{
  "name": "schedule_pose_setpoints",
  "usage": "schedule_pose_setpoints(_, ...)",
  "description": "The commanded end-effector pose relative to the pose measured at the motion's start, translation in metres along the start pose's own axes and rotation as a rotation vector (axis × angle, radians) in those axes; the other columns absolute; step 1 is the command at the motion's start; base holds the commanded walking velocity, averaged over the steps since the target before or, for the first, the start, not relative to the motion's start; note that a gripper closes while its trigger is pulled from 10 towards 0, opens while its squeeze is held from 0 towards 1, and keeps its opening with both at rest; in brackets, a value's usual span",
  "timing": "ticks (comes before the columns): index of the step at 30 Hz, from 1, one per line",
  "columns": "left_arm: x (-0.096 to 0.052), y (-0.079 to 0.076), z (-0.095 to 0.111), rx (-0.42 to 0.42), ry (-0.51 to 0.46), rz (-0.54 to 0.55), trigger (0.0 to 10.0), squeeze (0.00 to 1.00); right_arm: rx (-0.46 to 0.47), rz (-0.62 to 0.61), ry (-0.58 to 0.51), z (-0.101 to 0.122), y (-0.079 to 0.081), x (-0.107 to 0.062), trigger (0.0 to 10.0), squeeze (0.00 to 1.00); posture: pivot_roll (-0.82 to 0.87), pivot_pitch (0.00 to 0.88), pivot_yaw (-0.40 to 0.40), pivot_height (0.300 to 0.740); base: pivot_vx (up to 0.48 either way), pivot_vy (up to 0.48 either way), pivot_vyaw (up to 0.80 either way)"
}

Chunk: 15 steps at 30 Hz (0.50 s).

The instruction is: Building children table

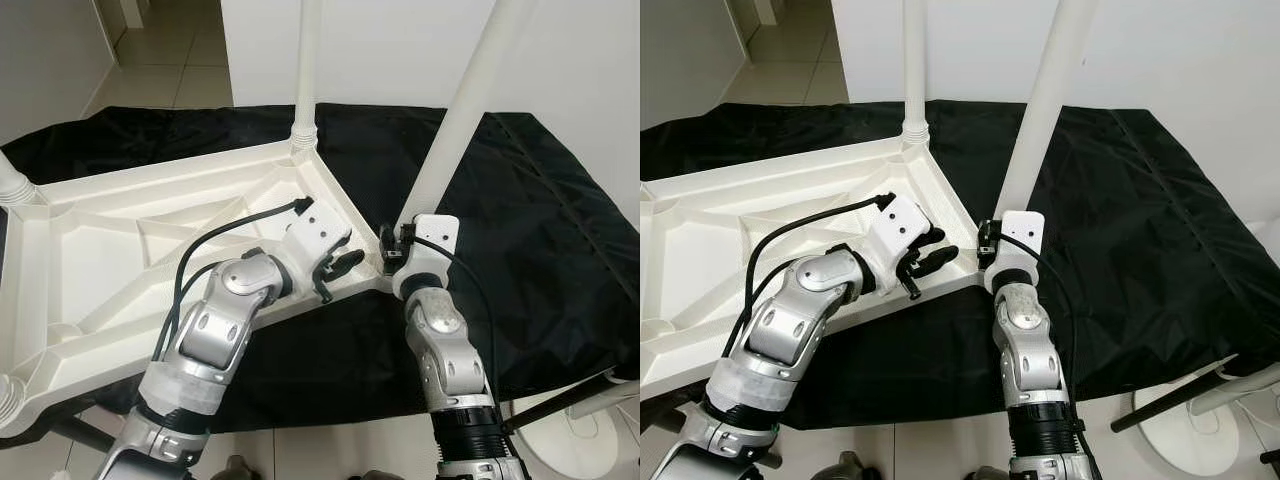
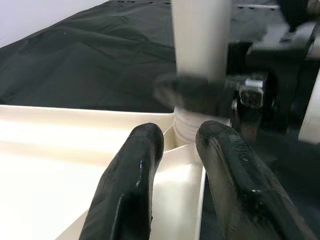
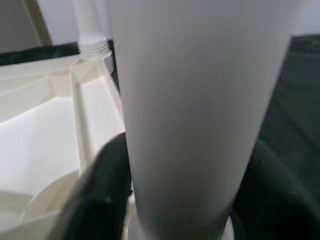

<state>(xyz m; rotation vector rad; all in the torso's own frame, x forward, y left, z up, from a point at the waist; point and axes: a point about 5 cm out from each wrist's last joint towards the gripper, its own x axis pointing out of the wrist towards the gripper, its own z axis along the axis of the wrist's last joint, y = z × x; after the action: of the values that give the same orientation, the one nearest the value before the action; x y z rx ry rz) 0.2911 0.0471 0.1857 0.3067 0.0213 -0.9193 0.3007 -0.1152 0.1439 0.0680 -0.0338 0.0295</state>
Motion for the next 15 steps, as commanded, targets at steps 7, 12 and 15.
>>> schedule_pose_setpoints(7, 0.000, -0.002, -0.004, -0.042, -0.033, 0.147, 10.0, 0.00, 0.040, 0.077, -0.069, 0.007, 0.004, -0.010, 10.0, 1.00, -0.06, 0.000, -0.019, 0.740, 0.000, 0.000, 0.00)
schedule_pose_setpoints(12, -0.002, -0.010, -0.007, -0.042, -0.039, 0.129, 10.0, 0.00, -0.010, 0.148, -0.084, 0.005, -0.014, -0.009, 10.0, 0.03, -0.06, 0.000, -0.024, 0.740, 0.000, 0.000, 0.00)
schedule_pose_setpoints(15, -0.002, -0.010, -0.008, -0.041, -0.039, 0.126, 10.0, 0.00, -0.018, 0.167, -0.082, 0.004, -0.019, -0.008, 10.0, 0.00, -0.06, 0.000, -0.026, 0.740, 0.000, 0.000, 0.00)
